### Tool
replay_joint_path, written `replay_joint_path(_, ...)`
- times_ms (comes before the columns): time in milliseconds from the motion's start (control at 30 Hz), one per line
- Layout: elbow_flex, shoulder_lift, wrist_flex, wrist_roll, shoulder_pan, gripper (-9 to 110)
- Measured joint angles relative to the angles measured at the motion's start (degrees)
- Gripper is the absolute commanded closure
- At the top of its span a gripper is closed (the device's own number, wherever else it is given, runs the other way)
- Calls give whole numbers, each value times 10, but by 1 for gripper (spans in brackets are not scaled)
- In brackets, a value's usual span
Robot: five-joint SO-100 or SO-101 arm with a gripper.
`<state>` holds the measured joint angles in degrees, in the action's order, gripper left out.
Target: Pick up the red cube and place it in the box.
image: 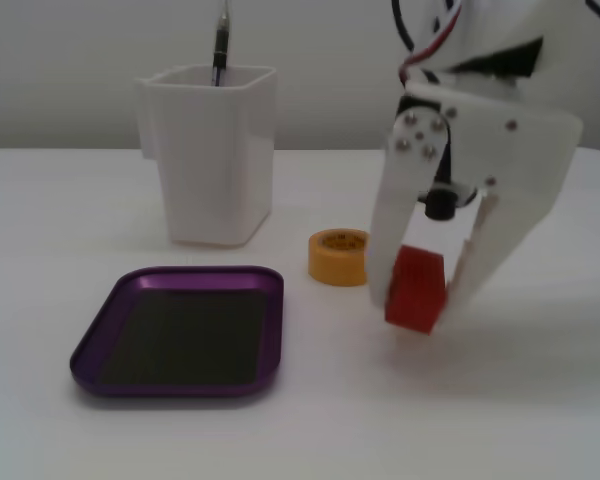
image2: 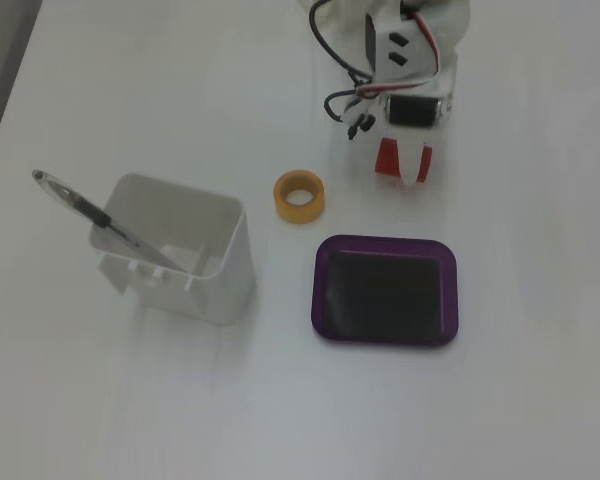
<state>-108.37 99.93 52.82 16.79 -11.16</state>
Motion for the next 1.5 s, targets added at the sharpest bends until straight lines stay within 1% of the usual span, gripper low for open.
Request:
replay_joint_path(200,3,130,-1,-106,2,102)
replay_joint_path(300,3,163,-47,-163,2,102)
replay_joint_path(400,3,159,-104,-203,2,102)
replay_joint_path(500,4,117,-146,-220,2,102)
replay_joint_path(633,25,4,-185,-221,2,102)
replay_joint_path(833,134,-149,-199,-221,2,102)
replay_joint_path(1000,230,-243,-199,-221,2,102)
replay_joint_path(1167,276,-301,-199,-221,4,102)
replay_joint_path(1300,282,-336,-202,-221,32,102)
replay_joint_path(1500,286,-345,-204,-221,49,102)
